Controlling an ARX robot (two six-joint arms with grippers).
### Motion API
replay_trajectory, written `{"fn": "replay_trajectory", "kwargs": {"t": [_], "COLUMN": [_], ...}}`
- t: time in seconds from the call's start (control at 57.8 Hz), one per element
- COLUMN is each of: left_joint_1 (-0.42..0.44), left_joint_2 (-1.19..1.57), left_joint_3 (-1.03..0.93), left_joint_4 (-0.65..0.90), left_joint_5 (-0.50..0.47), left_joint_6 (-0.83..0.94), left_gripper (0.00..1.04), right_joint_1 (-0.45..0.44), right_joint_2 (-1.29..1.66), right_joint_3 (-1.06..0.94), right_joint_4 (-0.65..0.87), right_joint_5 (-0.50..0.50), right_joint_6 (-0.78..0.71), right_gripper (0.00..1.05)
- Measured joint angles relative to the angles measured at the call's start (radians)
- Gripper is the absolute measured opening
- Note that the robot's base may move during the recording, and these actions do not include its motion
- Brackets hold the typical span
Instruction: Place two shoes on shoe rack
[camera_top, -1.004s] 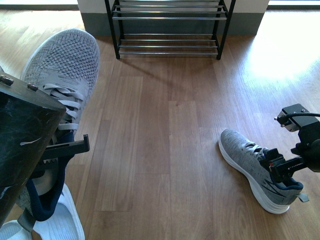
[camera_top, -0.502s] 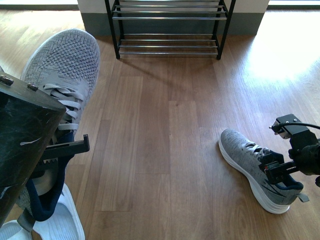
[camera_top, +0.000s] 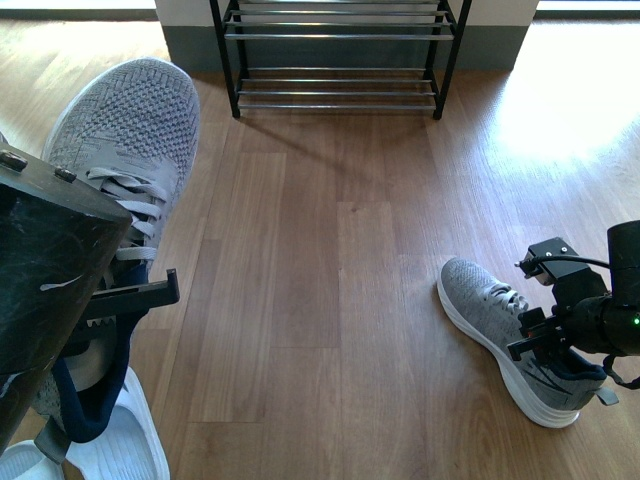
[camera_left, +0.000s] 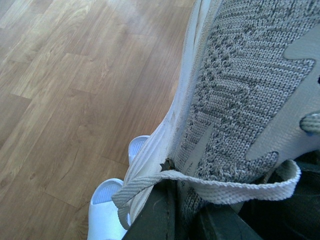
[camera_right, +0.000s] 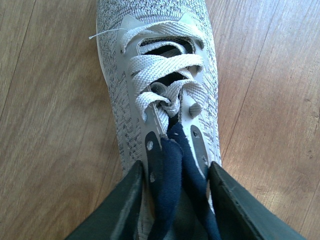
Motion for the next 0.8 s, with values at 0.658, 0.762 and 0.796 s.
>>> {"fn": "replay_trajectory", "kwargs": {"t": [0.658,0.762,0.796], "left_joint_1": [0.0,0.0,0.0], "left_joint_2": [0.0,0.0,0.0], "left_joint_3": [0.0,0.0,0.0], "left_joint_4": [0.0,0.0,0.0], "left_joint_5": [0.0,0.0,0.0], "left_joint_6": [0.0,0.0,0.0], "left_gripper": [0.02,0.02,0.02], "right_joint_1": [0.018,0.042,0.049], "right_joint_2": [-0.184,-0.383,-0.45], "right_joint_3": [-0.212,-0.324,-0.36], "right_joint_4": [0.17,0.209,0.211], "right_joint_5": [-0.028,-0.077,-0.089], "right_joint_6": [0.048,0.052,0.051], "right_gripper": [0.02,0.02,0.02]}}
